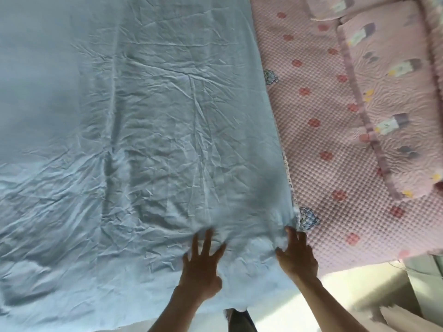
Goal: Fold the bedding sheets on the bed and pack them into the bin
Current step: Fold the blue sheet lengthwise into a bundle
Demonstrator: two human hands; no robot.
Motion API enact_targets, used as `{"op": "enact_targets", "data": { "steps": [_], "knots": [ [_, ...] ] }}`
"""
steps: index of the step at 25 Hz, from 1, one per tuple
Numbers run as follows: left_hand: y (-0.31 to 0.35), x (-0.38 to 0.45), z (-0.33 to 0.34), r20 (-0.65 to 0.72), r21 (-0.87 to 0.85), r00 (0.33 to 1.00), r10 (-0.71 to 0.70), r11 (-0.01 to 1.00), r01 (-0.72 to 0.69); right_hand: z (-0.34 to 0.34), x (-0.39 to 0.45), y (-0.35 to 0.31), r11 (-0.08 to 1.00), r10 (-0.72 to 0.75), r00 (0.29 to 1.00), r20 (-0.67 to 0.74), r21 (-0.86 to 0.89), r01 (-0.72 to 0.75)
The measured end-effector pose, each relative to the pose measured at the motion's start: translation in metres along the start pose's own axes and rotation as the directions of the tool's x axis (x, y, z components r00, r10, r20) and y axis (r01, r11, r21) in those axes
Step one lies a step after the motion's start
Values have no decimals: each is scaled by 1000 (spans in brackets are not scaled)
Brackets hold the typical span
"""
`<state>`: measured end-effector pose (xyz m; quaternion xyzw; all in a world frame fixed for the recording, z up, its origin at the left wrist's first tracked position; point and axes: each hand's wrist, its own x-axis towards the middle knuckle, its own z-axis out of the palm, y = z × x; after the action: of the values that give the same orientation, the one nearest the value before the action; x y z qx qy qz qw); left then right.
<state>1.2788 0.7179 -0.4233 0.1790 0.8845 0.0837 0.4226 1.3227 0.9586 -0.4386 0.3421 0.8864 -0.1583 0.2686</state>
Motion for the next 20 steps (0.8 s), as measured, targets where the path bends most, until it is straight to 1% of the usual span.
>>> {"op": "enact_targets", "data": {
  "steps": [1, 2, 3, 4, 5, 7, 11, 12, 14, 17, 18, 19, 20],
  "knots": [
    [3, 1, 9, 23, 73, 999, 34, 997, -35, 6, -5, 12, 984, 91, 996, -6, 153, -89],
    [6, 0, 17, 42, 117, 998, 48, 992, -53, 12, -9, 24, 943, 164, 986, 1, 293, -157],
    [7, -1, 22, 39, 126, 998, 53, 990, -57, 17, -12, 34, 892, 207, 978, -2, 412, -188],
    [8, -2, 26, 26, 134, 998, 56, 989, -59, 21, -15, 44, 847, 239, 971, -6, 490, -205],
    [8, -3, 28, 15, 154, 998, 61, 986, -63, 25, -18, 50, 829, 257, 966, -15, 518, -213],
    [5, -1, 30, 8, 183, 998, 66, 981, -66, 36, -21, 59, 814, 239, 971, -15, 547, -192],
    [9, 2, 31, 43, 247, 997, 56, 967, -65, 48, -11, 77, 818, 172, 982, 79, 544, -188],
    [10, 2, 31, 65, 261, 997, 48, 963, -63, 48, -8, 82, 819, 161, 984, 72, 547, -174],
    [13, 3, 30, 97, 271, 995, 28, 961, -53, 42, -8, 84, 819, 146, 989, -4, 561, -118],
    [15, 3, 30, 102, 268, 995, 10, 963, -37, 37, -18, 81, 819, 148, 980, -135, 572, -45],
    [16, 3, 29, 95, 260, 995, 7, 965, -31, 39, -24, 82, 817, 124, 981, -151, 577, -15],
    [15, 3, 29, 89, 245, 996, 3, 969, -25, 43, -31, 81, 821, 86, 988, -127, 571, 2],
    [16, 3, 28, 84, 226, 996, 0, 974, -19, 49, -38, 82, 848, 31, 998, -63, 530, 7]
  ]
}}
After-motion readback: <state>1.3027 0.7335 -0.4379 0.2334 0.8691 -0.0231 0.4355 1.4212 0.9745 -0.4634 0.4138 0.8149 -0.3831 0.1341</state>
